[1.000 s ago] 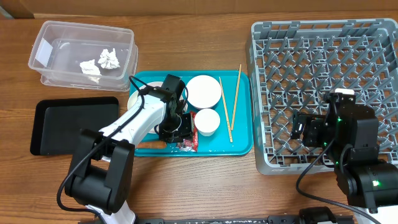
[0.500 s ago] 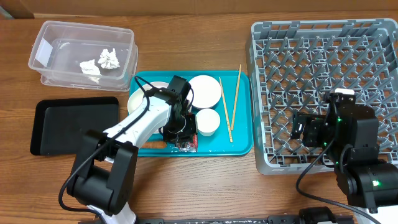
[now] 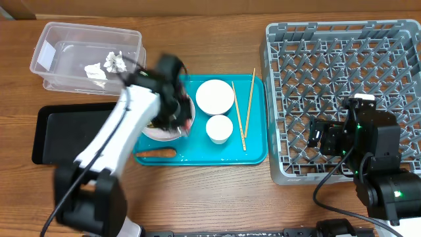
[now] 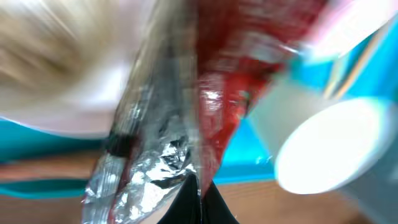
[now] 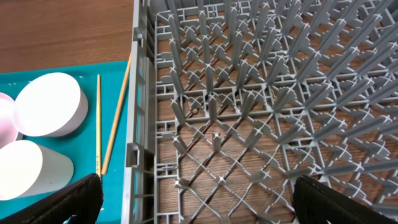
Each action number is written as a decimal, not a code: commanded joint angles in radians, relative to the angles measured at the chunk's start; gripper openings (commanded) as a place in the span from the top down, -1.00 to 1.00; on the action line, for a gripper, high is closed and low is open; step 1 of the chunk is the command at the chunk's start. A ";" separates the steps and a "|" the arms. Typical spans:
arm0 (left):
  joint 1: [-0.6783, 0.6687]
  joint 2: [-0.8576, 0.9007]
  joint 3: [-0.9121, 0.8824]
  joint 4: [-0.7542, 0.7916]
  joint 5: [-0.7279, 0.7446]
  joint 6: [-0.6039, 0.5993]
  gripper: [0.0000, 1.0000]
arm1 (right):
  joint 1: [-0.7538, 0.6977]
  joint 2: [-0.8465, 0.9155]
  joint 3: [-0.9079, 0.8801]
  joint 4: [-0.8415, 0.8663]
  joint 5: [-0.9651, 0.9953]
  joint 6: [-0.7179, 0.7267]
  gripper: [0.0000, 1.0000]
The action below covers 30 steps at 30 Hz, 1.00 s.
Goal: Sort waste into correct bins and load items into the dishwasher
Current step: 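Move the wrapper with the left gripper and release it into the bin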
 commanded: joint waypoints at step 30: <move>0.391 0.123 0.317 0.311 -0.253 0.100 0.12 | -0.003 -0.005 0.029 0.003 0.011 0.004 -1.00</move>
